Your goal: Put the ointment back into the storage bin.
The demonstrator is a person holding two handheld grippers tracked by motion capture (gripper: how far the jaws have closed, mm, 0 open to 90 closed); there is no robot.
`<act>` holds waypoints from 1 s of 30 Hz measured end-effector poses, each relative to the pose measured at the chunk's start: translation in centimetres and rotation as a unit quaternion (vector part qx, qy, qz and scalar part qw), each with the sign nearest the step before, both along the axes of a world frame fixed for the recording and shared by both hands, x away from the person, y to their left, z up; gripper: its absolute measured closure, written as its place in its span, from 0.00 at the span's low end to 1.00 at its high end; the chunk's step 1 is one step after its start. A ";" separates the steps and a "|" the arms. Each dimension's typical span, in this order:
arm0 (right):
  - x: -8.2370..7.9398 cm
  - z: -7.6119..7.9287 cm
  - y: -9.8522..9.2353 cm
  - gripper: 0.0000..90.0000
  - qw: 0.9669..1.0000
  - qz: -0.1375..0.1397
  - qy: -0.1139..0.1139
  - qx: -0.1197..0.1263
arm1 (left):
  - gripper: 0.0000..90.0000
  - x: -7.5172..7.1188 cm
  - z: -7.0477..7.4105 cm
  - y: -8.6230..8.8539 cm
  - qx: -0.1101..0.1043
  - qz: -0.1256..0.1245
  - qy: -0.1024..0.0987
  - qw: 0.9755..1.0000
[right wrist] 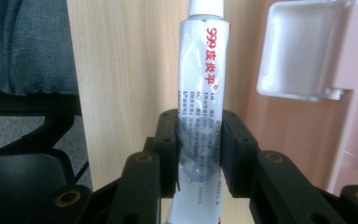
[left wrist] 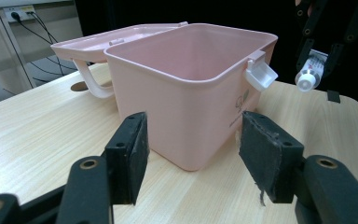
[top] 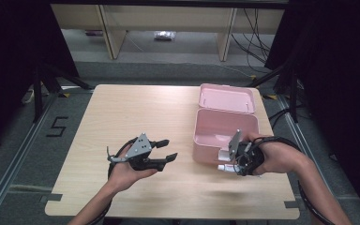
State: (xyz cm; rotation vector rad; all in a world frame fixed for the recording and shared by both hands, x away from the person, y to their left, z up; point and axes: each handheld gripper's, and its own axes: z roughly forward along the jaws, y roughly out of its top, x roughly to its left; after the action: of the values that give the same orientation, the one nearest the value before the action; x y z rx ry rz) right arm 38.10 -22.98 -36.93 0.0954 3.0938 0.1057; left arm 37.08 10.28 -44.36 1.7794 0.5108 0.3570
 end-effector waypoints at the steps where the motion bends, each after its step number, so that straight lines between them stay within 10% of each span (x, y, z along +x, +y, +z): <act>1: 0.0 0.1 0.0 0.80 1.000 -0.004 0.000 -0.003 | 0.46 0.0 0.0 0.0 0.000 0.000 0.000 1.000; 30: 1.1 2.0 0.2 0.80 1.000 -0.008 -0.011 -0.009 | 0.46 -0.1 0.0 0.0 0.000 -0.002 0.001 1.000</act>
State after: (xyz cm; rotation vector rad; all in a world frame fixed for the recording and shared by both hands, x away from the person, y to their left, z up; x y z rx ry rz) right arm 39.20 -22.77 -34.93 0.1170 3.0713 0.0787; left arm 37.03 10.31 -44.31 1.7808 0.5095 0.3518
